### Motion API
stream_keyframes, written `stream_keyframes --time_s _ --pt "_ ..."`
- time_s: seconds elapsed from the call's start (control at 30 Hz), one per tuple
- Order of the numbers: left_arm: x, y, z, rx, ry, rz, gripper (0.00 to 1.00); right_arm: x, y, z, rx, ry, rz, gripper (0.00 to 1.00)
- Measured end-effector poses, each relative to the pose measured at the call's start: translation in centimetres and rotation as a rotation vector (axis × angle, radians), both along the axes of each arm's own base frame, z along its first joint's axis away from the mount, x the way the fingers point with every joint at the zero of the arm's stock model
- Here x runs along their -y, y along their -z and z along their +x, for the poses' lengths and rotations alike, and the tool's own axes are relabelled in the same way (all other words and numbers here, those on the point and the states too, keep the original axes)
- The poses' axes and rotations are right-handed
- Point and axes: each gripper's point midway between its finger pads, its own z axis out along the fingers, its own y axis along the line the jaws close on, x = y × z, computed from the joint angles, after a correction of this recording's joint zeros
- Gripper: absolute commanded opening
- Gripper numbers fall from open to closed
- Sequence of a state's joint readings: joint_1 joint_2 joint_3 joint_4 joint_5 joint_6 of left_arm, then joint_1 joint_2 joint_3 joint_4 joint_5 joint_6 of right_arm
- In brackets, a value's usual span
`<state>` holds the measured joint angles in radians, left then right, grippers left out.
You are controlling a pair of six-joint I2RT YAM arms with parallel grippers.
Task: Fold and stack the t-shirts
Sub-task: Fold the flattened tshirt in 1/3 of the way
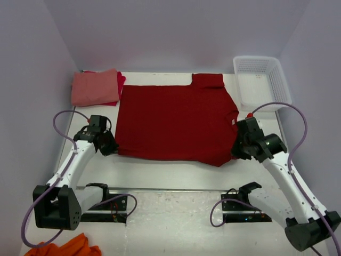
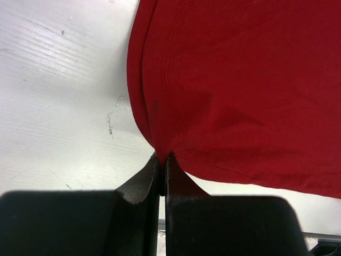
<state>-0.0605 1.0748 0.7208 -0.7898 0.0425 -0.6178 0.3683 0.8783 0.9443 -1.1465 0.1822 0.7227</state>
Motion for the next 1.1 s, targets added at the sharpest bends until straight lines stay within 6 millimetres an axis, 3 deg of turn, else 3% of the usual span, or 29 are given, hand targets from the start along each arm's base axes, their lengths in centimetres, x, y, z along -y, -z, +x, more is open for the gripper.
stream_keyframes --time_s 0.2,0.57,1.1 --pt "-0.1 1.6 0.7 -0.088 -0.004 0.015 0.00 -0.6 0.9 2.5 -0.066 -0.009 -0.044 0.00" --pt "-0.6 -0.8 6.1 -0.024 -0.011 0.048 0.00 0.4 -1.8 7.3 -0.002 0.030 -0.058 0.00" --pt "-0.6 -0.1 11.1 -0.042 0.009 0.061 0.00 0.4 -2.0 13.6 -0.030 0.046 -0.090 0.00"
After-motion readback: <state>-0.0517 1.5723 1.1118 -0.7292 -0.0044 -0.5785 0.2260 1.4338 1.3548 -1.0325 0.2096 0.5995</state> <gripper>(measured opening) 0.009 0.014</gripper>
